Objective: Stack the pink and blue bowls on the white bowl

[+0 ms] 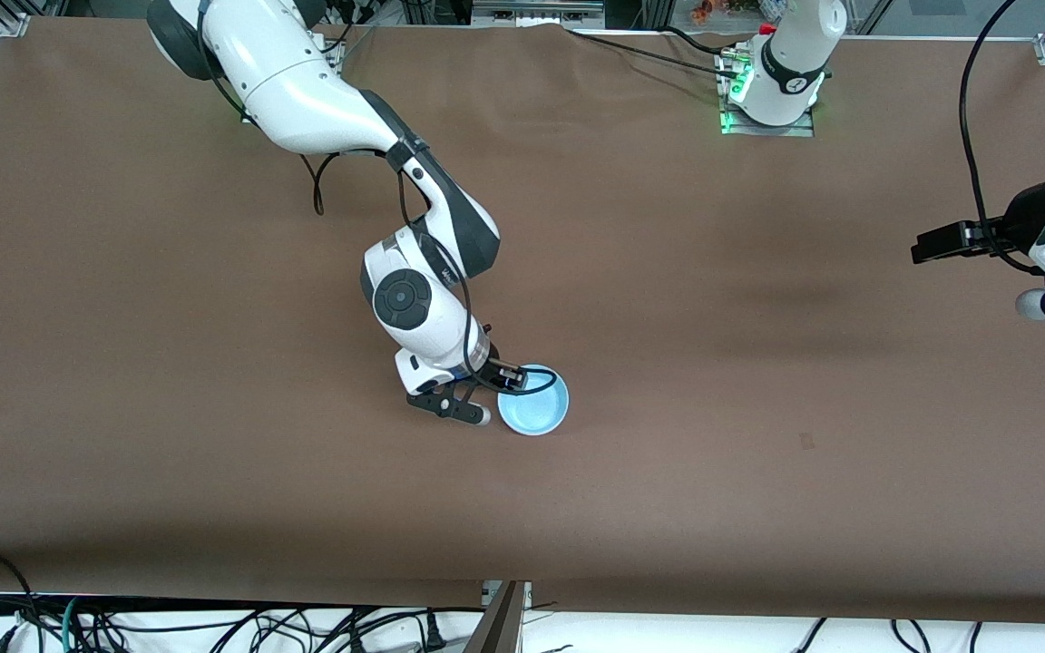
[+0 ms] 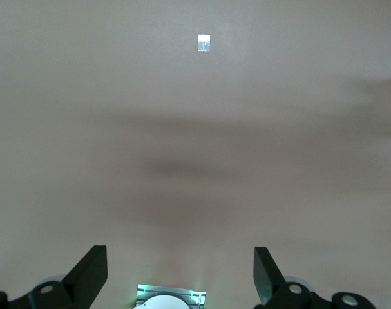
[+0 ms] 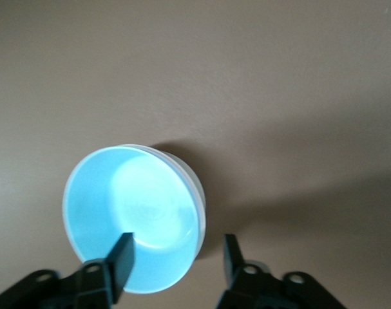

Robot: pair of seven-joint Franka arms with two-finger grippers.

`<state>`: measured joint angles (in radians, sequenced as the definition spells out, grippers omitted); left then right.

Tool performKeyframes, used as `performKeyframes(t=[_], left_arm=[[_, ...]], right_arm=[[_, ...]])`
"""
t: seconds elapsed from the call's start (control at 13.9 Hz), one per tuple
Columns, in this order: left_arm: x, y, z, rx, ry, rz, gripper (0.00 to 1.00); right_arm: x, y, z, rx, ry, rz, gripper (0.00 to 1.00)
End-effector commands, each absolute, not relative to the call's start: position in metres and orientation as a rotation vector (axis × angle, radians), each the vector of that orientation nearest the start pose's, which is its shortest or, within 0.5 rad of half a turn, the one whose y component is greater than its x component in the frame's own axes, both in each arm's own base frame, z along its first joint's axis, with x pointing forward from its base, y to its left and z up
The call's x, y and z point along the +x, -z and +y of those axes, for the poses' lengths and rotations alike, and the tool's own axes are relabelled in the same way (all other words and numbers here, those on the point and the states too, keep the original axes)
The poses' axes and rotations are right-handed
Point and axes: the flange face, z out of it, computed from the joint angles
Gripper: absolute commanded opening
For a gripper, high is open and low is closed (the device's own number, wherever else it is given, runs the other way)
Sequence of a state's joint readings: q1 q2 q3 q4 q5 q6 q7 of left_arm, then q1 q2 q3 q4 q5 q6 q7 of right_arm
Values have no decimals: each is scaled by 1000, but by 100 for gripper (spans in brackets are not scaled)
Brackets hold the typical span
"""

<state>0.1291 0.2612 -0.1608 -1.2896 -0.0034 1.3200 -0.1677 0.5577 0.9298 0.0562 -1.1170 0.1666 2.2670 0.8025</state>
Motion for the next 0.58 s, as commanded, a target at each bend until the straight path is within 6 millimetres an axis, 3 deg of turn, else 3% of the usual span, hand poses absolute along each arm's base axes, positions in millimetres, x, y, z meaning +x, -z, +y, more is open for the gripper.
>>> performKeyframes(t=[0.0, 0.07, 0.22, 0.29, 0.5], left_arm=[[607, -588, -7, -3145, -349, -173, 100], [607, -588, -8, -3145, -346, -168, 100], [608, -590, -14, -3146, -339, -161, 100], [608, -590, -13, -3145, -339, -162, 100], [609, -589, -14, -3145, -341, -159, 100]], right_arm=[[662, -337, 424, -2831, 105, 443, 99], [665, -364, 402, -2859, 101, 447, 99], [662, -412, 354, -2963, 43, 294, 99], [658, -438, 322, -3009, -18, 248, 100], [629, -515, 227, -3058, -129, 13, 100]])
